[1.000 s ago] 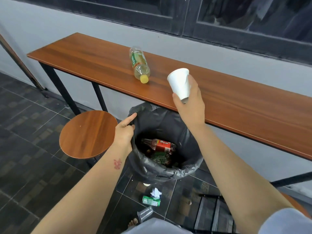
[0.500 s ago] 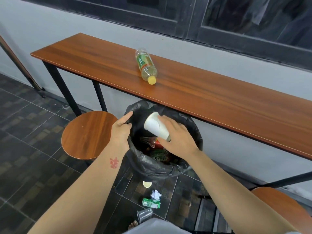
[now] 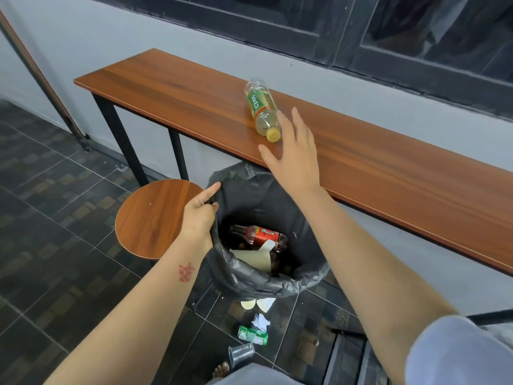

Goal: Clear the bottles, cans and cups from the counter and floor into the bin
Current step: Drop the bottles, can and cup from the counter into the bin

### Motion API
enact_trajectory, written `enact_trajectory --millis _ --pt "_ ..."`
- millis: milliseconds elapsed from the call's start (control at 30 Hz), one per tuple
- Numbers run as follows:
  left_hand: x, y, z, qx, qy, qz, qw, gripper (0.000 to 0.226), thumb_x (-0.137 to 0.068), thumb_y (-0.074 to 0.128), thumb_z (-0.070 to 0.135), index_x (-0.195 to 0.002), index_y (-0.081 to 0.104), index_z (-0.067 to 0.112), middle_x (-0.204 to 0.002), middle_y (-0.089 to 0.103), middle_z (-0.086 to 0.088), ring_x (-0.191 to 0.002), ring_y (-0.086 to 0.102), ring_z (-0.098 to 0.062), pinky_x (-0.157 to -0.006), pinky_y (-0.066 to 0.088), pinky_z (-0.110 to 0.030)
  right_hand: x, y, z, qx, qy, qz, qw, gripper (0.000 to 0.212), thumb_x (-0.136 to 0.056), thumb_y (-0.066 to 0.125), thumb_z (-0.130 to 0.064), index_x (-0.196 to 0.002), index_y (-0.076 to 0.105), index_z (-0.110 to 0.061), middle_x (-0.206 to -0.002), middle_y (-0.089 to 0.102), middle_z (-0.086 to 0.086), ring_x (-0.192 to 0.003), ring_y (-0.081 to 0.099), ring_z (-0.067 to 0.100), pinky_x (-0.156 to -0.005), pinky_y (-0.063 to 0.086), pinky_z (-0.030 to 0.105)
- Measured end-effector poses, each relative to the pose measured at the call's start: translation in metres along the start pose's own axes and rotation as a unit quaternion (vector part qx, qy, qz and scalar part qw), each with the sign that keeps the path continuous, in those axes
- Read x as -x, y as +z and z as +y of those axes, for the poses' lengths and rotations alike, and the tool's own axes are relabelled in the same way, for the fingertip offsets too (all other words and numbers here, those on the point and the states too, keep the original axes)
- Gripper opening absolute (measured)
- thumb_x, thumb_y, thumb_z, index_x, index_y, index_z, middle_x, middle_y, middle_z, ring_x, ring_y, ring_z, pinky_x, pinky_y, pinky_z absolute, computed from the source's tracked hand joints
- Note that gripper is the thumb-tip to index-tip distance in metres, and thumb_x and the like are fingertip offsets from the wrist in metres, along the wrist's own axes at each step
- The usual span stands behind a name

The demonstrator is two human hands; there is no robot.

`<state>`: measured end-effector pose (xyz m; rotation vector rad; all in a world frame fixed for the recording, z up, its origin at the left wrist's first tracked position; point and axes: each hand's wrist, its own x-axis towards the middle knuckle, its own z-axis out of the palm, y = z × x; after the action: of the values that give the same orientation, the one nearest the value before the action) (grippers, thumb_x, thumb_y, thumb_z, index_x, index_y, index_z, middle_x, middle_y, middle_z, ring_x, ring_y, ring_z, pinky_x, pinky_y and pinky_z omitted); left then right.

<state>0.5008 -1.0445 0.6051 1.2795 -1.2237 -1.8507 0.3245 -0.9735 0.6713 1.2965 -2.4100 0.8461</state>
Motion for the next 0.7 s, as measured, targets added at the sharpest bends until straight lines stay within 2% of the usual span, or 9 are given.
enact_trajectory --millis 133,267,433,567,700 --pt "-0.006 -0.002 0.005 -0.007 0.006 -0.007 1.0 0.042 -0.097 0.047 -0.002 -0.114 0.072 0.028 -0.127 0.059 0.011 -0.122 0.053 -0.022 -0.097 0.047 -0.037 -0.042 0.02 -0.007 0.009 0.069 -0.057 0.996 0.076 -0.089 0.057 -0.054 -0.152 0.018 -0.035 -0.162 0.005 0.011 -0.144 0.018 0.036 -0.113 0.028 0.047" --pt "-0.015 -0.004 0.008 -0.027 0.019 -0.003 0.999 0.041 -0.097 0.05 0.001 -0.117 0.07 0.03 -0.122 0.056 0.017 -0.13 0.046 -0.019 -0.1 0.041 -0.034 -0.069 0.042 -0.015 0.0 0.104 -0.104 0.989 0.074 -0.089 0.057 -0.052 -0.151 0.018 -0.04 -0.162 0.002 0.01 -0.14 0.026 0.04 -0.104 0.038 0.049" --pt "-0.024 -0.007 0.011 -0.035 0.021 0.007 0.999 0.041 -0.097 0.051 0.001 -0.117 0.07 0.031 -0.13 0.055 0.015 -0.13 0.045 -0.02 -0.097 0.041 -0.03 -0.075 0.054 -0.011 -0.054 0.128 -0.054 0.989 0.061 -0.095 0.058 -0.029 -0.149 0.031 -0.031 -0.148 0.03 0.015 -0.125 0.046 0.035 -0.101 0.046 0.045" --pt "-0.029 -0.01 0.012 -0.033 0.012 0.002 0.999 0.041 -0.097 0.049 0.001 -0.118 0.07 0.029 -0.131 0.055 0.013 -0.131 0.045 -0.021 -0.101 0.041 -0.037 -0.069 0.052 -0.001 -0.119 0.127 -0.032 0.984 0.061 -0.091 0.06 -0.025 -0.147 0.036 -0.033 -0.144 0.036 0.011 -0.122 0.049 0.03 -0.099 0.047 0.041" --pt "-0.029 -0.01 0.014 -0.017 0.012 0.001 1.0 0.042 -0.097 0.048 -0.002 -0.116 0.071 0.028 -0.125 0.058 0.013 -0.126 0.049 -0.022 -0.098 0.045 -0.037 -0.048 0.042 0.013 -0.133 0.075 -0.023 0.988 0.06 -0.089 0.064 -0.029 -0.144 0.041 -0.034 -0.143 0.041 0.005 -0.123 0.05 0.023 -0.093 0.045 0.029"
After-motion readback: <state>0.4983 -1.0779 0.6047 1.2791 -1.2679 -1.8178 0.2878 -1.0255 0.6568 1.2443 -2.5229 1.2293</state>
